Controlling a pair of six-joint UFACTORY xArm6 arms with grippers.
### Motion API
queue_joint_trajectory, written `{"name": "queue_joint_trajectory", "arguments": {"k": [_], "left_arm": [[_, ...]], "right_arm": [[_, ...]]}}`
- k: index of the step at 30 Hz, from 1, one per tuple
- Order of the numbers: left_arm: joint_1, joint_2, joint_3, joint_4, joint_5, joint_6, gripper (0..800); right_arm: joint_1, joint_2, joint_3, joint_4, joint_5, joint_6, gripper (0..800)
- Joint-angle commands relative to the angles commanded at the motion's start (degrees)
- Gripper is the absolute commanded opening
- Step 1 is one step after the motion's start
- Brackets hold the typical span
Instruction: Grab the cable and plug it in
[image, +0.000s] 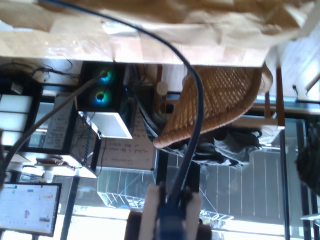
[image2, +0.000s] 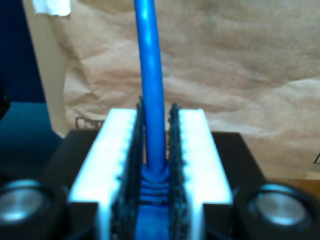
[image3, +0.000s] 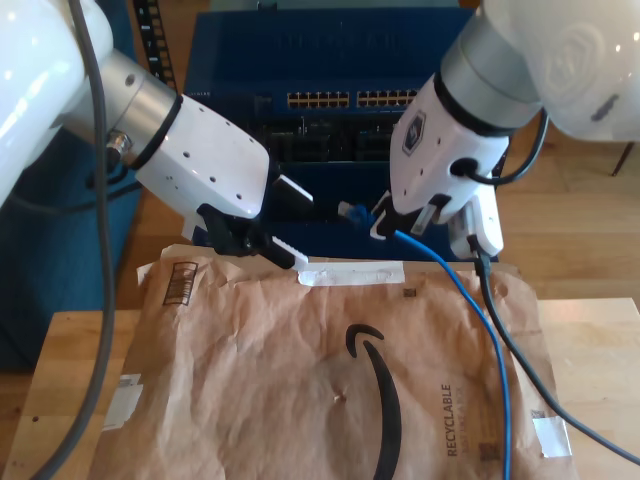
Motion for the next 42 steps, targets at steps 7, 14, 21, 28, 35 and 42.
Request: {"name": "queue_joint_trajectory", "arguments": {"k": [7, 14, 21, 28, 35, 42], "left_arm": [[-0.1, 0.0, -1.3, -1.4, 0.3, 0.0, 800], [-1.2, 0.1, -4.7, -1.9, 0.3, 0.0, 800], [-2.0, 0.2, -6.4, -3.3, 0.3, -0.1, 800], [-2.0, 0.5, -6.4, -3.3, 0.4, -0.2, 800], [-1.8, 0.3, -6.2, -3.3, 0.7, -0.2, 798], [-1.7, -0.4, -6.2, -3.1, 1.5, -0.3, 798]], "right_arm": [[-0.9, -0.1, -1.3, 2.0, 0.8, 0.0, 3], [-2.0, -0.1, -2.5, 2.4, 1.3, 0.0, 3], [-2.0, -0.1, -2.8, 3.0, 1.3, 0.0, 3], [-2.0, -0.1, -2.9, 3.5, 1.3, 0.0, 3], [-2.0, 0.1, -2.5, 3.6, 1.3, 0.0, 3], [-1.5, 0.3, -2.5, 3.8, 1.3, 0.0, 3]]}}
